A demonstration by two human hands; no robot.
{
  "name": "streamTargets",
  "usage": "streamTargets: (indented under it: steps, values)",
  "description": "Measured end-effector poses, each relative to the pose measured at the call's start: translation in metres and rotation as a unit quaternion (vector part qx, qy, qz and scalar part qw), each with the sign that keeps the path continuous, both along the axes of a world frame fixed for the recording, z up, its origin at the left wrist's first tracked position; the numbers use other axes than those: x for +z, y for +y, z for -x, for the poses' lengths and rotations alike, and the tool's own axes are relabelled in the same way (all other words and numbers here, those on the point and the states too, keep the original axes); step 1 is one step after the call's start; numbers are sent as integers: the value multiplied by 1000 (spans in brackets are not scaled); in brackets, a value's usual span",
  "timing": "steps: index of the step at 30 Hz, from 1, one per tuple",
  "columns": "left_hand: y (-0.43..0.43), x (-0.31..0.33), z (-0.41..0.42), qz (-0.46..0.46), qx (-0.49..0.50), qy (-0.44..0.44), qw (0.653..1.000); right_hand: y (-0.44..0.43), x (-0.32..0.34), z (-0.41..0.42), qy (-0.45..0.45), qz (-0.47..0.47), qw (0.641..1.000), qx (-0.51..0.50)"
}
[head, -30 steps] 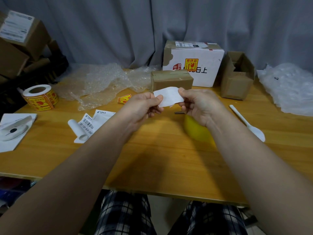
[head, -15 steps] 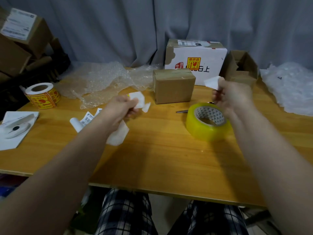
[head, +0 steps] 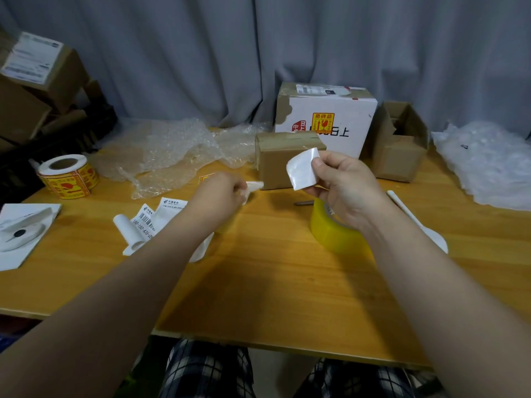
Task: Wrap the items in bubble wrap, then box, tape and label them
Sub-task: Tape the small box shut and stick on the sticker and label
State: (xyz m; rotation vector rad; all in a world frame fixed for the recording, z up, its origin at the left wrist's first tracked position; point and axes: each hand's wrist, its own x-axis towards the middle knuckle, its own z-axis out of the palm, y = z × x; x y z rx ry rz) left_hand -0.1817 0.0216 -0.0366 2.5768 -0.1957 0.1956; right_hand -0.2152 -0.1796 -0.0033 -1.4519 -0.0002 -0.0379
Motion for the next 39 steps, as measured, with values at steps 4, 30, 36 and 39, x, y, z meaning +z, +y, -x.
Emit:
streamTargets:
  steps: [4,30,36,39]
  values:
    - [-4,-2,0,-164,-7,47,985,1,2,1,-2,-6,1000,11]
    - [-50,27,12,452,-47,-43,890,-5,11,-6,77,-50,996,15]
    - [-62,18,2,483,-66,-17,873,-1,7,-26,6,105,994,-20]
    - [-62,19,-11,388,-28,-31,921,-7,10,-41,-23,214,976,-38]
